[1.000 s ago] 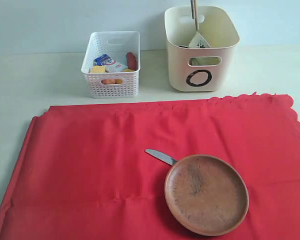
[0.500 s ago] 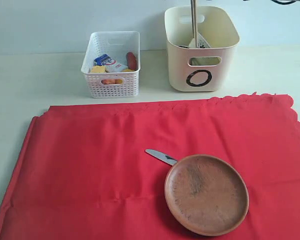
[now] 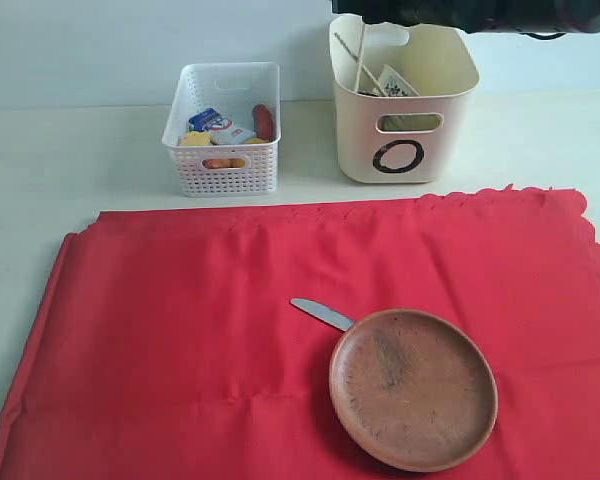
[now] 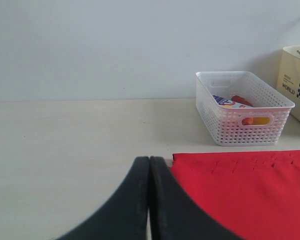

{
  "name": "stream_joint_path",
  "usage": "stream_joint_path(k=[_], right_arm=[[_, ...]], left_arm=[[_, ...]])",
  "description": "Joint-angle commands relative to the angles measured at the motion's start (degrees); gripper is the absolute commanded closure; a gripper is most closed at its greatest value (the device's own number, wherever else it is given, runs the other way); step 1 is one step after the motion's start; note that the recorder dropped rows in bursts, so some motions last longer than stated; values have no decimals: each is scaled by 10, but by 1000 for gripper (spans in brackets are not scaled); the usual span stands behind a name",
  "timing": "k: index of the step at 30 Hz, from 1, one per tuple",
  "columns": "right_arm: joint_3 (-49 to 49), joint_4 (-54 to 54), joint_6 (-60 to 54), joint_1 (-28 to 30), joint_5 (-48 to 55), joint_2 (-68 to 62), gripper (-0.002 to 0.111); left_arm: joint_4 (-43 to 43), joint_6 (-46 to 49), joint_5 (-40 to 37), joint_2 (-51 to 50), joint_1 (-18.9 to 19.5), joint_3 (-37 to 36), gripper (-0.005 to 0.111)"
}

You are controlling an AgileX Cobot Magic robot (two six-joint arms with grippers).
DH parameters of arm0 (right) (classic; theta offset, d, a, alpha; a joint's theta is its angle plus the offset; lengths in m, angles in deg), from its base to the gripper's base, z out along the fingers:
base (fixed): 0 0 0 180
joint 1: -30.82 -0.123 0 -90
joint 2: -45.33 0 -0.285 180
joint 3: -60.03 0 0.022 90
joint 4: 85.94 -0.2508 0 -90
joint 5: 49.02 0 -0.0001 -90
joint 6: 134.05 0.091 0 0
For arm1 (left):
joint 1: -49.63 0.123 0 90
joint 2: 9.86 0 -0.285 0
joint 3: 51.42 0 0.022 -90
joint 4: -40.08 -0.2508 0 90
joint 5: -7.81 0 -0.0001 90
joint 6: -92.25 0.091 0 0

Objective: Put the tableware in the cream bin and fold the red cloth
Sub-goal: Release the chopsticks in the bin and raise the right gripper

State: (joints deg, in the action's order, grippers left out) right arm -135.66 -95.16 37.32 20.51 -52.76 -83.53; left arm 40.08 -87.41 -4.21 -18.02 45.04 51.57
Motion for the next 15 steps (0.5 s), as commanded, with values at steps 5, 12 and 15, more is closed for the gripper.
stream_joint_path(k=[5,12,15], right_arm=[[-2,-1,-3,2,10,1,51],[-2,5,-3,2,81,16,51],[-2,8,-3,2,101,35,51]], left_arm=[[0,0,1,4,0,-2,107],[0,0,1,4,0,-2,107],[0,0,1,4,0,-2,107]])
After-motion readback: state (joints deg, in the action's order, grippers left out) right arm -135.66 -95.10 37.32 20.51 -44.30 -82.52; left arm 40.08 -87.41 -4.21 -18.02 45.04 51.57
